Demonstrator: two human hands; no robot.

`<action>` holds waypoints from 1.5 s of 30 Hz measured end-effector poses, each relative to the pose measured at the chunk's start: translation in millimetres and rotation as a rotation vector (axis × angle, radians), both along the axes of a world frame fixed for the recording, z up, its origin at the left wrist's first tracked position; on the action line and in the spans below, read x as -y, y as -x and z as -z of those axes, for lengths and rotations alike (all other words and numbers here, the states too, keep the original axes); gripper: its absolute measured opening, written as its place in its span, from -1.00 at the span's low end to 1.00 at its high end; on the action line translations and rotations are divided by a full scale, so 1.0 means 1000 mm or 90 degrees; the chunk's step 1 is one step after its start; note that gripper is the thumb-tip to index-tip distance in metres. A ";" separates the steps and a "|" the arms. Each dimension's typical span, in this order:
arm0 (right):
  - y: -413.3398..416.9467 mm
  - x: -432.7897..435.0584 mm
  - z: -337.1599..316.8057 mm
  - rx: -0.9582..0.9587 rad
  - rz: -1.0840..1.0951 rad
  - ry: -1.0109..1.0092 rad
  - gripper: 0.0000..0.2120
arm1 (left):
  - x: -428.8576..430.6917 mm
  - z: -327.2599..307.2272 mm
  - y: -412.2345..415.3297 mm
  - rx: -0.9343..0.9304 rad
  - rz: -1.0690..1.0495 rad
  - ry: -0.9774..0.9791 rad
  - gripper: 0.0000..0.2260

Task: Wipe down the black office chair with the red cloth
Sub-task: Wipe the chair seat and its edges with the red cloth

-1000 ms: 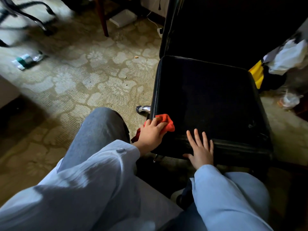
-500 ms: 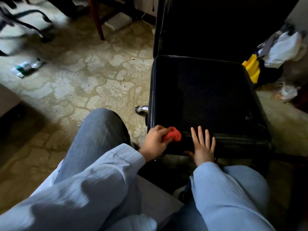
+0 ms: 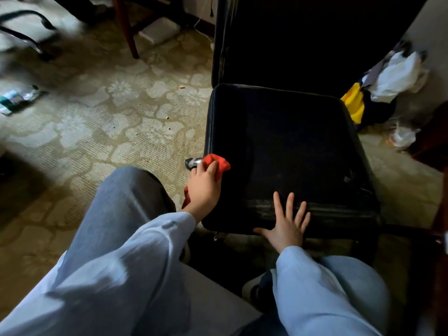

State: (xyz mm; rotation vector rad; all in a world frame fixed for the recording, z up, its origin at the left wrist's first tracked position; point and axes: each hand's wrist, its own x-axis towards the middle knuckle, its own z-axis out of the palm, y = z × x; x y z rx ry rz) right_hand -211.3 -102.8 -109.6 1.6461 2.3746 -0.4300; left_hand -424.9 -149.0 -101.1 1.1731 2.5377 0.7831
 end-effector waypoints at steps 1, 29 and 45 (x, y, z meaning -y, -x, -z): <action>0.001 0.000 0.000 -0.003 0.002 0.000 0.06 | -0.001 0.000 -0.006 -0.025 -0.010 0.023 -0.68; 0.003 0.002 0.002 -0.016 0.021 0.004 0.04 | 0.001 -0.033 -0.021 0.325 0.158 -0.103 -0.87; 0.009 0.003 0.011 -0.078 0.043 0.015 0.08 | -0.080 -0.013 -0.018 -0.209 0.164 0.164 -0.63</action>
